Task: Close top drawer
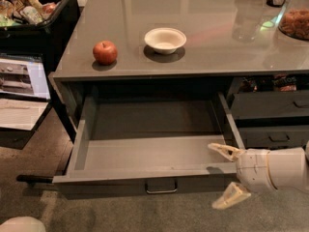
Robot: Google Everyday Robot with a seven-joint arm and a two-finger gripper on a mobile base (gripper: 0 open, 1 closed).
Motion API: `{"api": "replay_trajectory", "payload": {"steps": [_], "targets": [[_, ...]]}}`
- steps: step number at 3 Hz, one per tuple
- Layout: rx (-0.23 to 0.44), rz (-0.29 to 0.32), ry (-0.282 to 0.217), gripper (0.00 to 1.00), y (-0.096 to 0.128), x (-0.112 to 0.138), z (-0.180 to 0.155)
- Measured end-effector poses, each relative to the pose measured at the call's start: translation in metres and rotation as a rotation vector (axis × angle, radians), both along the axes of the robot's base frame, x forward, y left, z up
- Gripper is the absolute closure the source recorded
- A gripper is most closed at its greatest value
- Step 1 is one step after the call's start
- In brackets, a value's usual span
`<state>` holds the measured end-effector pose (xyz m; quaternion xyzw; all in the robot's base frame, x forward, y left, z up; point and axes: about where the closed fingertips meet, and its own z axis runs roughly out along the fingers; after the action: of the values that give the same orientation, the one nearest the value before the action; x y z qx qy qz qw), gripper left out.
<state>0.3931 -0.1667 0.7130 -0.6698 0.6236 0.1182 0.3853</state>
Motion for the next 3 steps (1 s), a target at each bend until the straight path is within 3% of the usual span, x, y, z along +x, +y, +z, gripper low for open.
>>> {"api": "replay_trajectory", "payload": {"steps": [1, 3], "targets": [[-0.040, -0.021, 0.029, 0.00, -0.008, 0.001, -0.015], [-0.057, -0.071, 0.024, 0.00, -0.003, 0.029, -0.031]]}}
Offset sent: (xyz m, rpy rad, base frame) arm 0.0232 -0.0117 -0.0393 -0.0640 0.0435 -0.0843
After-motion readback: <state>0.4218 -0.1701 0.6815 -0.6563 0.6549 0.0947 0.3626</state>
